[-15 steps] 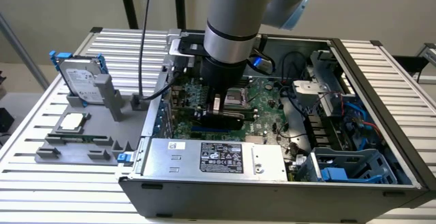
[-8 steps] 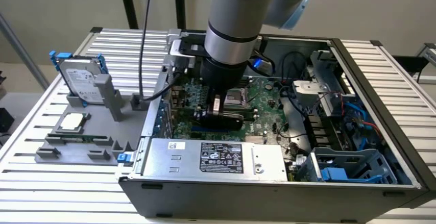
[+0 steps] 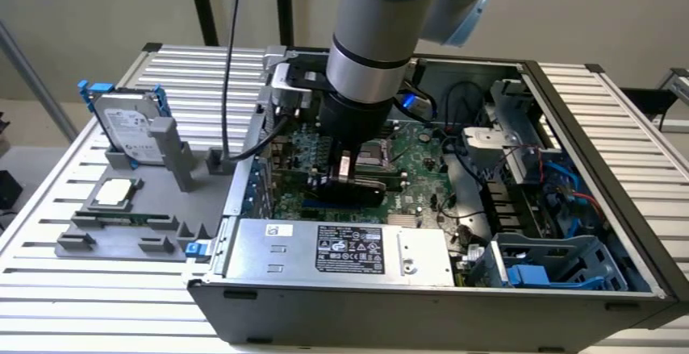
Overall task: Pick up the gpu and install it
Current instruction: 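Insert the gpu into the slot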
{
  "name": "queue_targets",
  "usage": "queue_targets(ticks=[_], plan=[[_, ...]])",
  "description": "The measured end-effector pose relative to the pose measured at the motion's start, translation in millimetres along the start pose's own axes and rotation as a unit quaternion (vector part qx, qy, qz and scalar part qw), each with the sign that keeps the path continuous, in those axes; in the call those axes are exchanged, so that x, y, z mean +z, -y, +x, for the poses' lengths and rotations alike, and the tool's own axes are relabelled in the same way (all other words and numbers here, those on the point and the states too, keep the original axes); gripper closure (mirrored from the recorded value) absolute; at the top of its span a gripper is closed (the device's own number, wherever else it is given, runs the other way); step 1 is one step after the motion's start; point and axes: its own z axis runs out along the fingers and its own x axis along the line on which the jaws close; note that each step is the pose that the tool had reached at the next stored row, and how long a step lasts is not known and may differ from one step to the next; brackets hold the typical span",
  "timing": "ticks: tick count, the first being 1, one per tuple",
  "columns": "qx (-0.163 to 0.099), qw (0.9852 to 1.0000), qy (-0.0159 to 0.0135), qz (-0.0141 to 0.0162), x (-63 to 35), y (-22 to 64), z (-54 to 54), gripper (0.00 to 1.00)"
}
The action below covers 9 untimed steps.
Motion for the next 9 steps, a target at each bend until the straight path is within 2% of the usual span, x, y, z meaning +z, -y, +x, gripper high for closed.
queue_targets(ticks=[4, 9], plan=[[-0.002, 1.0, -0.0003, -0.0001, 0.0, 0.0, 0.0, 0.73], [-0.009, 1.0, -0.0009, 0.0042, 0.0, -0.2, -0.4, 0.73]])
